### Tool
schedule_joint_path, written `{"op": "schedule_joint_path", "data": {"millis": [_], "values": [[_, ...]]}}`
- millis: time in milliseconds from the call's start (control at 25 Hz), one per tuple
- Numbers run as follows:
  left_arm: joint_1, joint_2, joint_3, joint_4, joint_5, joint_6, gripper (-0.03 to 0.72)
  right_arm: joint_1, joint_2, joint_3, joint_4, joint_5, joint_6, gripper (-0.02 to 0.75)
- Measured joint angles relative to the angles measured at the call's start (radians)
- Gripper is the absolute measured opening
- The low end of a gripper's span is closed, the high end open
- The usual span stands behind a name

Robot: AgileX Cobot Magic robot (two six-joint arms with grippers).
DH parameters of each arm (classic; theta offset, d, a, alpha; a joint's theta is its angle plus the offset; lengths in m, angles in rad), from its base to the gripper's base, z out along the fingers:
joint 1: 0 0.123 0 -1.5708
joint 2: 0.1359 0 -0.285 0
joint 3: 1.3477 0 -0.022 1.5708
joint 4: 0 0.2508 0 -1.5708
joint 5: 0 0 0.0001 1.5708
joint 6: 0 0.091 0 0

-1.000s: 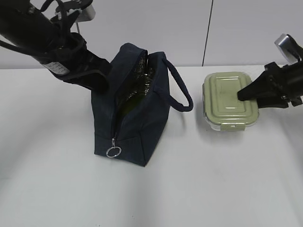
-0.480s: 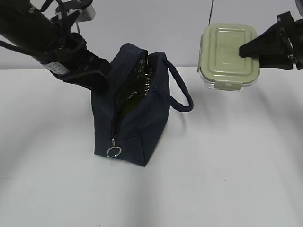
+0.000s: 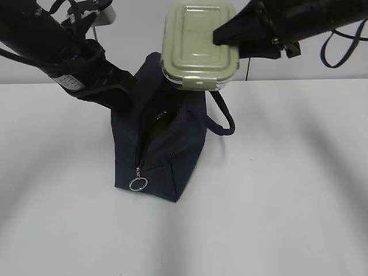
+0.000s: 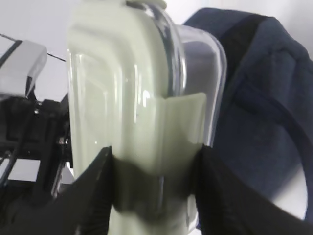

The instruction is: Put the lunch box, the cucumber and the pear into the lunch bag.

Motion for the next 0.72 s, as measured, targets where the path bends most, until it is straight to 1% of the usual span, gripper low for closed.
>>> {"op": "schedule_joint_path", "data": {"millis": [160,280,440,520,640,720], "values": [[0.000,0.000,0.000,0.000,-0.009,0.000,0.001,0.073,0.000,-0.013,0.002,-0.097,0.033,0.332],[0.000,0.000,0.000,0.000,-0.013,0.000,0.001,0.124,0.000,-0.014,-0.049,-0.170,0.077,0.331],[0.000,0.000,0.000,0.000,-0.016,0.000,0.001,0.185,0.000,-0.014,-0.222,-0.227,0.181,0.330],[0.000,0.000,0.000,0.000,-0.019,0.000,0.001,0.200,0.000,-0.014,-0.304,-0.237,0.241,0.330],[0.000,0.000,0.000,0.000,-0.023,0.000,0.001,0.216,0.000,-0.014,-0.473,-0.239,0.386,0.330],[0.000,0.000,0.000,0.000,-0.026,0.000,0.001,0.215,0.000,-0.014,-0.545,-0.234,0.450,0.330]]}}
